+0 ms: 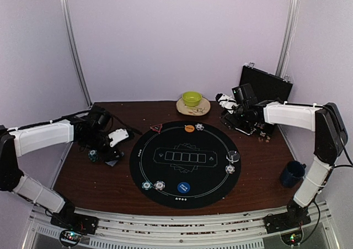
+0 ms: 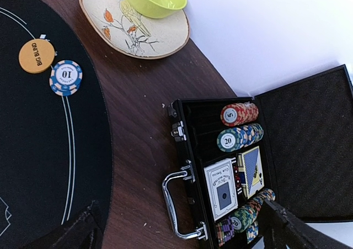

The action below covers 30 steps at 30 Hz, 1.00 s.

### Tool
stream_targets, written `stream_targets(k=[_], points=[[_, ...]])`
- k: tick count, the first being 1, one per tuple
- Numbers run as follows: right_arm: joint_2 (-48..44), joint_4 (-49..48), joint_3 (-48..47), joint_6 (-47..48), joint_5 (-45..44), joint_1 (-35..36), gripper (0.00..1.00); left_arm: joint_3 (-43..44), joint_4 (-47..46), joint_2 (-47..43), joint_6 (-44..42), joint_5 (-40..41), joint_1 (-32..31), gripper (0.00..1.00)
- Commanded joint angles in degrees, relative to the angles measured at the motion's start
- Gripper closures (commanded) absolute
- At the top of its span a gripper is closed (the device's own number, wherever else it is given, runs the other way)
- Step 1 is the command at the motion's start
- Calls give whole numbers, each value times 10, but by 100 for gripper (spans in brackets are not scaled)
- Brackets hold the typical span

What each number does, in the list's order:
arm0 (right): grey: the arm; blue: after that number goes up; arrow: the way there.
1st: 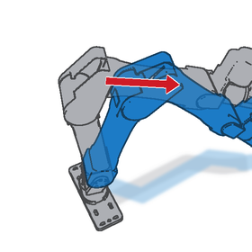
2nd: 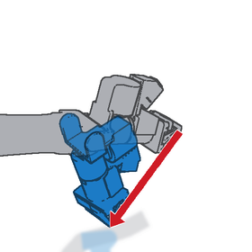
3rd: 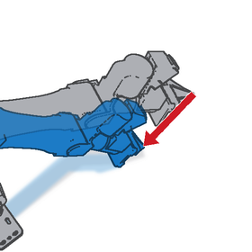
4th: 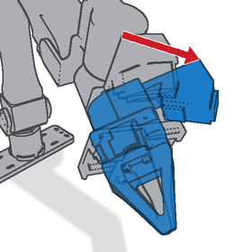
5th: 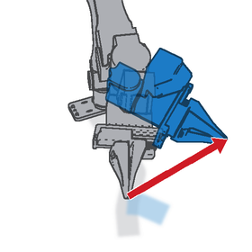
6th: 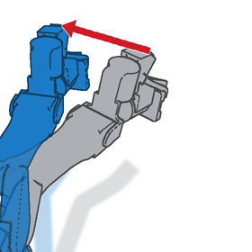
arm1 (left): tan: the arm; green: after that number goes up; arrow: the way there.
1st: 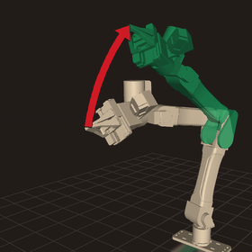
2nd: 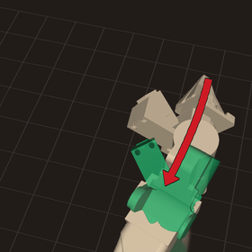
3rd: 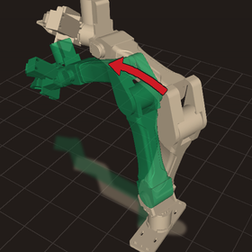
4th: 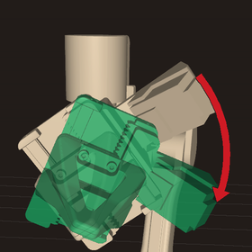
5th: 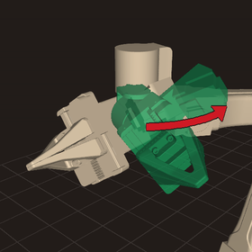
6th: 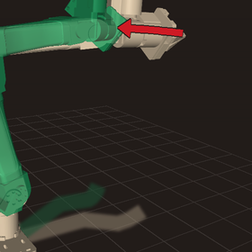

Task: Distribute texas hold em gaming equipment
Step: Pick up the pile of poker chips from the pile of poker chips, then place the poker chips pile at the small blind area.

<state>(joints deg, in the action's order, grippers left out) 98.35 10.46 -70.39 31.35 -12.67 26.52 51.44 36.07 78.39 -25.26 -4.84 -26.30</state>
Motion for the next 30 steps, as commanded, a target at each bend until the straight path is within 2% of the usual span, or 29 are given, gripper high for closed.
stream_targets(k=[1, 7, 15, 21, 30], points=[[1, -16, 5, 2, -19, -13, 0, 33, 8, 42, -30, -42, -69, 77], [0, -19, 8, 3, -20, -27, 0, 61, 1, 119, -78, -64, -158, 77], [3, -22, 10, 4, -21, -32, 0, 103, -6, 204, -102, -78, -211, 80], [-1, -23, 10, 4, -14, -32, 0, 99, -5, 224, -105, -69, -226, 80], [2, -22, 10, 3, -11, -32, 0, 79, -5, 190, -102, -63, -227, 81]])
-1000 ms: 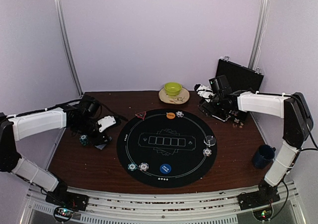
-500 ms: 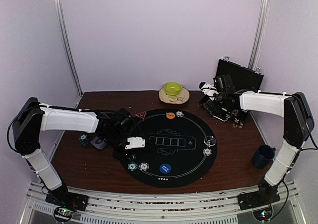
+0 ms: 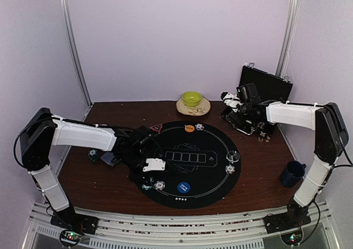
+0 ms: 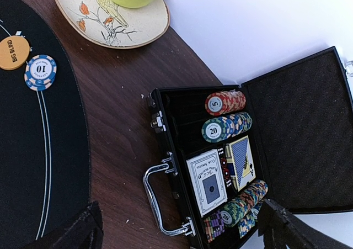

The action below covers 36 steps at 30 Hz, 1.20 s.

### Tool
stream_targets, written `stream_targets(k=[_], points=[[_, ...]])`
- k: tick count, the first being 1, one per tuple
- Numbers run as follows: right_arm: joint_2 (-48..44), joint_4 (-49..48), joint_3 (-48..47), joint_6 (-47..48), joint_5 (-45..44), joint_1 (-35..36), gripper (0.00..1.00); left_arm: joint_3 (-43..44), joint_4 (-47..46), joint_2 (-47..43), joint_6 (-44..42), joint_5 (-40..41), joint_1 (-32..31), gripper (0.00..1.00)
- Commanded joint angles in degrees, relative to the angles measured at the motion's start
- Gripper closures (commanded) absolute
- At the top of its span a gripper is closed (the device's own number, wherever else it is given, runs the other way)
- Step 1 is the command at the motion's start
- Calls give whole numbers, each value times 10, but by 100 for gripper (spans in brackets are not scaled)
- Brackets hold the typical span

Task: Distribute texas hold em gaming equipment
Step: Place the poker chips pile at the small blind area.

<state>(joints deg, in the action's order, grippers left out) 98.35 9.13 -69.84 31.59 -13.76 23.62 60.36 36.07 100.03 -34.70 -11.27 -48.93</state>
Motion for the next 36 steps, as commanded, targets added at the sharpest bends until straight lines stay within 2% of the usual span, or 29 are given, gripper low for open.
stream_targets(k=[1, 18, 25, 36], points=[[1, -8, 3, 0, 0, -3, 0, -14, -5, -28, -6, 4, -2, 81], [6, -9, 4, 1, -7, -3, 0, -27, -1, -10, -2, -12, -13, 77], [6, -10, 5, 2, -6, -3, 0, -32, -1, -8, -4, -8, -14, 65], [6, -10, 4, 2, -7, -3, 0, -37, -2, -15, -5, -6, -13, 38]])
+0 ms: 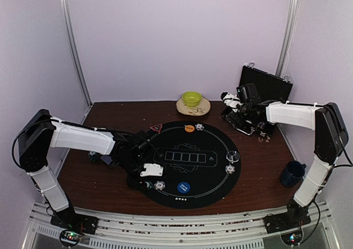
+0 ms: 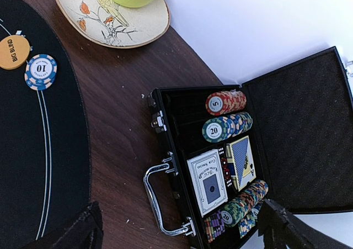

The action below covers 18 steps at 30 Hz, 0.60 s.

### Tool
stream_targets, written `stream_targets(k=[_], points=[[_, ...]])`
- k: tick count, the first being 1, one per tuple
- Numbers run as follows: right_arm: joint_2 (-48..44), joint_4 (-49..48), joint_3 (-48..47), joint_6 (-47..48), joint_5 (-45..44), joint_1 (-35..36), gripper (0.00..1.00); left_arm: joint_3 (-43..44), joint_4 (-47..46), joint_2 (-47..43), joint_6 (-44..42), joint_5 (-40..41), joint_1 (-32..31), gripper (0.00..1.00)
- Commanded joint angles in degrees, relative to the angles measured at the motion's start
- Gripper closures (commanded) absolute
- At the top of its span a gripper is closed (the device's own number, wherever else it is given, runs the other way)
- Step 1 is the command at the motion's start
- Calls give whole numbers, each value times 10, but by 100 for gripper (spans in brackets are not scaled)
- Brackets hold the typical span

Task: Distribute texas hold em gaming equipment
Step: Place the poker chips pile at the small blind area.

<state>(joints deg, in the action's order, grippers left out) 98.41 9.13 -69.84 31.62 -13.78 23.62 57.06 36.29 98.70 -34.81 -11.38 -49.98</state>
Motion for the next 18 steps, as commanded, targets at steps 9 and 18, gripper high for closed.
stream_targets(k=[9, 18], points=[[5, -11, 6, 3, -7, -2, 0, -1, -15, -42, 1, 27, -3, 5], [5, -7, 3, 2, -5, -2, 0, -76, -98, -216, 20, 135, 30, 2]])
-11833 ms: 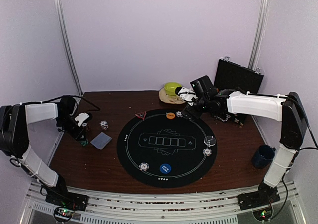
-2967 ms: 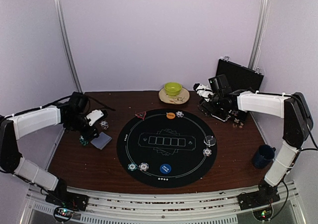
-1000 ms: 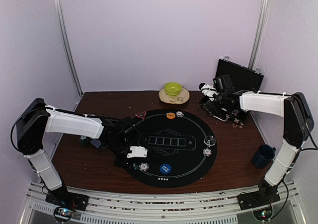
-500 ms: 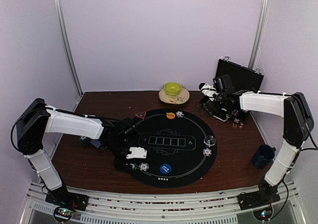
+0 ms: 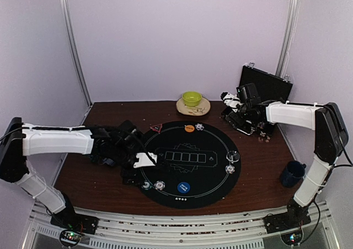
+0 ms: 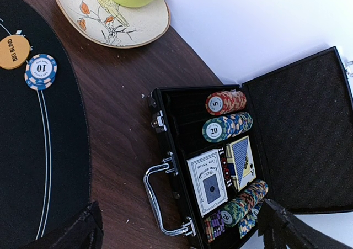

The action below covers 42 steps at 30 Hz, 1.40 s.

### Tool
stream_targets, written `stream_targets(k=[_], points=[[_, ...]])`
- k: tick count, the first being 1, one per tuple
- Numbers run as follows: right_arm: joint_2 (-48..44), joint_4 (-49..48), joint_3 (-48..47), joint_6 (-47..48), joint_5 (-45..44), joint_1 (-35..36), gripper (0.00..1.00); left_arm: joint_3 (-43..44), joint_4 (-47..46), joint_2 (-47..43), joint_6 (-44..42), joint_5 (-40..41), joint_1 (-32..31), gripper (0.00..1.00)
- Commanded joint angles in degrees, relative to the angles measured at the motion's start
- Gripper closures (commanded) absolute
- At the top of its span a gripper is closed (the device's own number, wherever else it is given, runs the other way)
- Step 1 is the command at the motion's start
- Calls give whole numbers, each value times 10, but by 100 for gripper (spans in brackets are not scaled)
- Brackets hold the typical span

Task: Distribute texas hold em gaming equipment
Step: Place the poker chips pile at the small blind area, then pick up the pile of poker chips from the pile of poker chips.

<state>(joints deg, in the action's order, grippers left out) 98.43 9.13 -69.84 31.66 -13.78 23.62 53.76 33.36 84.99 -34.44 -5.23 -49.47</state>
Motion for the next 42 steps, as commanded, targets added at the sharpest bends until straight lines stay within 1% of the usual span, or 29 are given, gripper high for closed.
stream_targets(k=[1, 4, 6, 8, 10, 14, 17, 20, 23, 28, 31, 37, 42], points=[[4, -6, 2, 1, -4, -3, 0, -58, -80, -102, 20, 85, 41, 2], [2, -5, 2, 1, -1, -2, 0, -63, -89, -142, 46, 98, 118, 2], [1, -4, 0, 1, -2, 1, 0, -53, -74, -150, 62, 71, 190, 2], [-1, -3, 0, 1, -1, 4, 0, -52, -70, -158, 79, 59, 246, 2], [-4, -1, 0, 0, 2, 8, 0, -54, -60, -161, 95, 66, 284, 2], [-5, -2, 0, 0, 4, 17, 0, -67, -51, -162, 130, 53, 351, 2], [-3, -1, 0, 1, 2, 25, 0, -83, -58, -152, 134, 41, 390, 2], [-3, -2, 0, 1, 2, 33, 0, -90, -64, -122, 131, 42, 425, 2], [-3, -4, 1, 3, -1, 38, 0, -87, -67, -92, 134, 40, 453, 2], [1, -8, 4, 8, -10, 45, 0, -77, -66, -55, 135, 41, 468, 3], [2, -11, 6, 9, -12, 46, 0, -64, -58, -32, 137, 37, 475, 10], [6, -12, 7, 13, -17, 48, 0, -55, -51, -9, 135, 35, 484, 19], [7, -14, 8, 13, -18, 49, 0, -50, -51, -2, 134, 34, 486, 24]])
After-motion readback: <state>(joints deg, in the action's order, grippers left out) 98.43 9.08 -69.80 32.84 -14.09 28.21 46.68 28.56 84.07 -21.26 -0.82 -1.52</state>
